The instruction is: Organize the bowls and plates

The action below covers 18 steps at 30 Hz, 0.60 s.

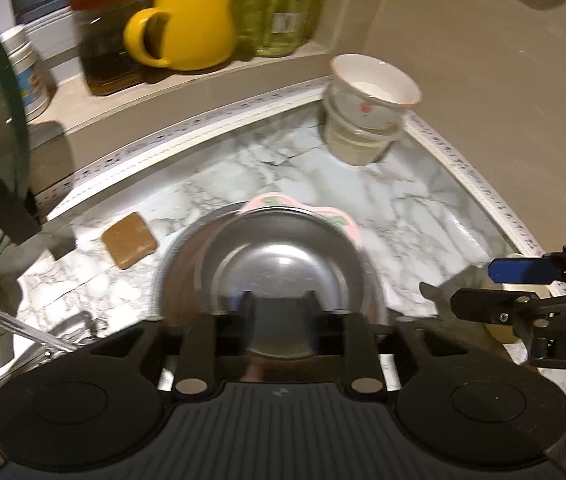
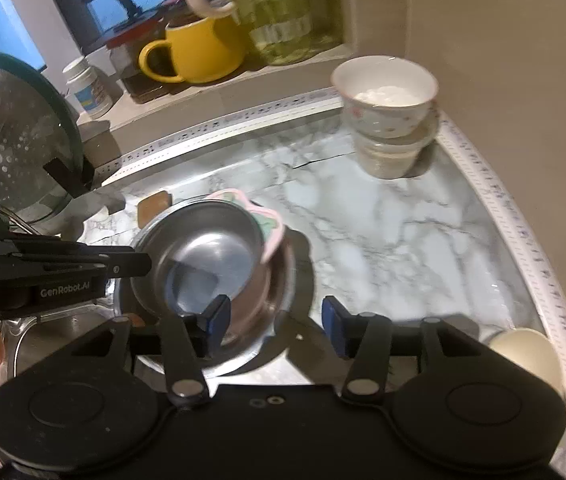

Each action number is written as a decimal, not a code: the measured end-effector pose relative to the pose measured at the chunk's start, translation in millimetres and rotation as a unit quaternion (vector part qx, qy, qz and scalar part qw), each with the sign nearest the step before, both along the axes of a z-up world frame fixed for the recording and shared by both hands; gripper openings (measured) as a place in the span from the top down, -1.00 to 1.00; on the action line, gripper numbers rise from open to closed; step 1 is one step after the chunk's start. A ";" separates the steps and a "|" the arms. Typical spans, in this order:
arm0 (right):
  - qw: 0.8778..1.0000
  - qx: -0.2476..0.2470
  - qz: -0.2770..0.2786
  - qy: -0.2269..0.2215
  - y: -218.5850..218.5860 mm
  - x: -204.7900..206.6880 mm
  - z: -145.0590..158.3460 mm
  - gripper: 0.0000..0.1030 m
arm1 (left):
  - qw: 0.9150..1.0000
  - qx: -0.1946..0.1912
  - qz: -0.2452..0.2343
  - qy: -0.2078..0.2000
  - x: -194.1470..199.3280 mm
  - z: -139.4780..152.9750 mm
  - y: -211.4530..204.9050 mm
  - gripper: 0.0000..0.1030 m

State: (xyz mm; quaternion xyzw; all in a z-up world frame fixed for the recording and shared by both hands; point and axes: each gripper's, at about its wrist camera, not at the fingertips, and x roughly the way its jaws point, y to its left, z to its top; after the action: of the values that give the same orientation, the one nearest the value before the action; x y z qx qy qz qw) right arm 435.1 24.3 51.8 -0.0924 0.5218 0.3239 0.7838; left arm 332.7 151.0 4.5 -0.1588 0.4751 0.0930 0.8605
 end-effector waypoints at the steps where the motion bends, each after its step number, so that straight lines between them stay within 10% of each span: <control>1: 1.000 0.001 -0.002 -0.002 -5.1 0.0 2.4 -0.08 | 1.000 0.001 -0.004 -0.004 0.8 2.1 -4.7 0.03; 3: 1.000 0.007 -0.010 -0.006 -18.4 -1.3 7.4 -0.26 | 1.000 0.007 -0.013 -0.015 3.2 7.3 -15.6 -0.35; 18: 0.995 0.001 -0.097 -0.019 -126.8 -4.6 17.2 -0.58 | 0.993 0.004 -0.108 -0.048 41.2 25.0 -104.6 -0.53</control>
State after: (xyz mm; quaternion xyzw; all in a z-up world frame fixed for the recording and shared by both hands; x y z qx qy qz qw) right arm 430.5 -102.5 69.0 -0.0470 0.5127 0.2447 0.8216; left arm 373.9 46.4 29.5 -0.1070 0.4472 -0.0066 0.8880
